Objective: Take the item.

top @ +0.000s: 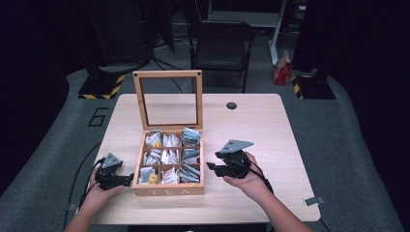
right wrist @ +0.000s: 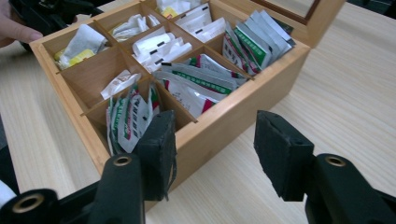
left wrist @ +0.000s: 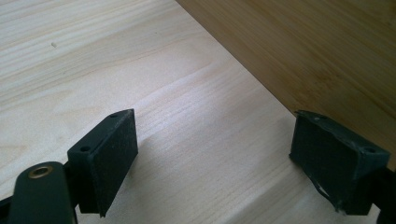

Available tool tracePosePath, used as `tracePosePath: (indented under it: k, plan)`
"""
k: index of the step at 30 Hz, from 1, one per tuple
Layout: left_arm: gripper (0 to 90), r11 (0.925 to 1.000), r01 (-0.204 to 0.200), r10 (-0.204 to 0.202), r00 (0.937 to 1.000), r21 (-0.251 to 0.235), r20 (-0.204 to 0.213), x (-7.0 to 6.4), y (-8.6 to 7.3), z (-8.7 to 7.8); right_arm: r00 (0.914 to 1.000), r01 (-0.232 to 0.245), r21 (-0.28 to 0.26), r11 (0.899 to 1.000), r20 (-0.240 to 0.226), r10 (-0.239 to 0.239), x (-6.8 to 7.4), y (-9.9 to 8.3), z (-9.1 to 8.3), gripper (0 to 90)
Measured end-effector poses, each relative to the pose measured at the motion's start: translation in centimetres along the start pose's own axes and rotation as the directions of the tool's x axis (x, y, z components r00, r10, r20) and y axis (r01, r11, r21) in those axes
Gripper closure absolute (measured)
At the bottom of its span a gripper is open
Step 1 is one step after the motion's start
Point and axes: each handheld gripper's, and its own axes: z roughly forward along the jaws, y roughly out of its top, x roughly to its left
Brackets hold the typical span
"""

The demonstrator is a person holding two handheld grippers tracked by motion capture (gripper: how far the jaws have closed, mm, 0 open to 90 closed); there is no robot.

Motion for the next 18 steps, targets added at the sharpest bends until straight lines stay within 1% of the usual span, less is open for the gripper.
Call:
tracePosePath:
  k: [2, 4, 6, 7, 8, 9, 11, 13, 14, 16, 18]
  plan:
    - [14.4, 1.0000, 0.002, -0.002, 1.0000, -0.002, 0.000, 0.0, 0.0, 0.0, 0.9999, 0.011, -0.005, 1.000, -0.010, -0.011, 0.3, 0.2, 0.2, 48.7]
    - [14.4, 1.0000, 0.002, -0.002, 1.0000, -0.001, 0.000, 0.0, 0.0, 0.0, 0.9999, 0.010, -0.006, 1.000, -0.011, -0.010, 0.4, 0.2, 0.3, 48.7]
    - [14.4, 1.0000, 0.004, -0.004, 1.0000, -0.002, 0.001, 0.0, 0.0, 0.0, 0.9995, 0.012, -0.009, 1.000, -0.030, -0.012, 0.7, 0.4, 0.7, 50.1]
    - [14.4, 1.0000, 0.002, -0.002, 1.0000, -0.002, 0.001, 0.0, 0.0, 0.0, 0.9993, 0.018, -0.010, 1.000, -0.032, -0.018, 0.7, 0.5, 0.8, 50.1]
    - [14.4, 1.0000, 0.002, -0.002, 1.0000, -0.002, -0.001, 0.0, 0.0, 0.0, 0.9994, 0.012, -0.008, 1.000, -0.033, -0.012, 0.8, 0.5, 0.9, 50.4]
    - [14.4, 1.0000, 0.003, -0.003, 1.0000, -0.002, 0.001, 0.0, 0.0, 0.0, 0.9991, 0.023, -0.011, 1.000, -0.036, -0.023, 0.8, 0.5, 1.0, 50.9]
    - [14.4, 1.0000, 0.003, -0.003, 1.0000, -0.002, 0.000, 0.0, 0.0, 0.0, 0.9988, 0.023, -0.005, 1.000, -0.044, -0.023, 1.0, 0.6, 1.3, 52.2]
    - [14.4, 1.0000, 0.001, -0.001, 1.0000, -0.002, -0.001, 0.0, 0.0, 0.0, 0.9983, 0.026, -0.004, 1.000, -0.052, -0.026, 1.1, 0.6, 1.4, 53.1]
    - [14.4, 1.0000, 0.002, -0.002, 1.0000, -0.002, -0.001, 0.0, 0.0, 0.0, 0.9979, 0.035, -0.008, 0.999, -0.054, -0.036, 1.1, 0.6, 1.5, 53.4]
    - [14.4, 1.0000, 0.004, -0.004, 1.0000, -0.002, 0.001, 0.0, 0.0, 0.0, 0.9977, 0.031, -0.008, 0.999, -0.060, -0.031, 1.2, 0.7, 1.6, 54.0]
    - [14.4, 1.0000, 0.004, -0.004, 1.0000, -0.002, 0.001, 0.0, 0.0, 0.0, 0.9970, 0.037, -0.011, 0.999, -0.068, -0.037, 1.3, 0.8, 1.8, 54.7]
